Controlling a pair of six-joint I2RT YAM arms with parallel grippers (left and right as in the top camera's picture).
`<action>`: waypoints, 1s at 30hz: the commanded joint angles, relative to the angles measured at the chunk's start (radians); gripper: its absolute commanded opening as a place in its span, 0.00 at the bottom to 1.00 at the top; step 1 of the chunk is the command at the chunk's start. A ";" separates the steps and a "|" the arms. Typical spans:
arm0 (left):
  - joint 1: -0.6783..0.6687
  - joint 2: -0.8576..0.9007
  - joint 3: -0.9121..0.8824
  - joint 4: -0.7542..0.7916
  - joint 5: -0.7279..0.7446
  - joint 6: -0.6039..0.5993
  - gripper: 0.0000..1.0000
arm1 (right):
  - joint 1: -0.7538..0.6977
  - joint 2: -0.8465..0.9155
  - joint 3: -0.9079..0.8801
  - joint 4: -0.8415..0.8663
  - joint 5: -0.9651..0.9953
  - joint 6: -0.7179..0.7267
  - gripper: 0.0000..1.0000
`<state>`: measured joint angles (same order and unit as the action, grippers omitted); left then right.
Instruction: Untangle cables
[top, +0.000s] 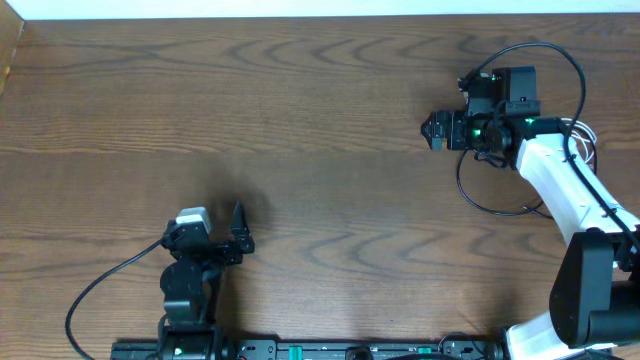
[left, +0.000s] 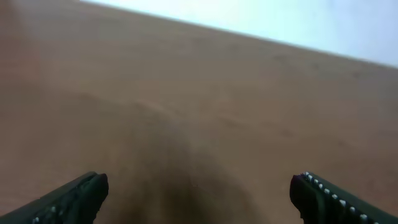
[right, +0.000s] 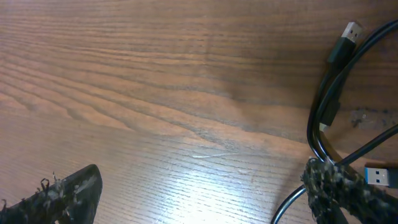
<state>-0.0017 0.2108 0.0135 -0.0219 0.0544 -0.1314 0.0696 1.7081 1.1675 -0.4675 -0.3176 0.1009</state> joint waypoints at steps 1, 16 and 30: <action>0.003 0.064 -0.010 -0.045 0.012 -0.009 0.98 | 0.004 0.000 0.006 0.000 0.001 -0.013 0.99; 0.003 0.300 -0.010 -0.045 0.012 -0.009 0.98 | 0.004 0.000 0.006 0.000 0.001 -0.013 0.99; 0.003 0.461 -0.010 -0.045 0.012 -0.009 0.98 | 0.003 -0.008 0.006 0.000 0.001 -0.013 0.99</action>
<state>-0.0017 0.6483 0.0139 -0.0231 0.0551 -0.1318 0.0696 1.7081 1.1675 -0.4675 -0.3176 0.1009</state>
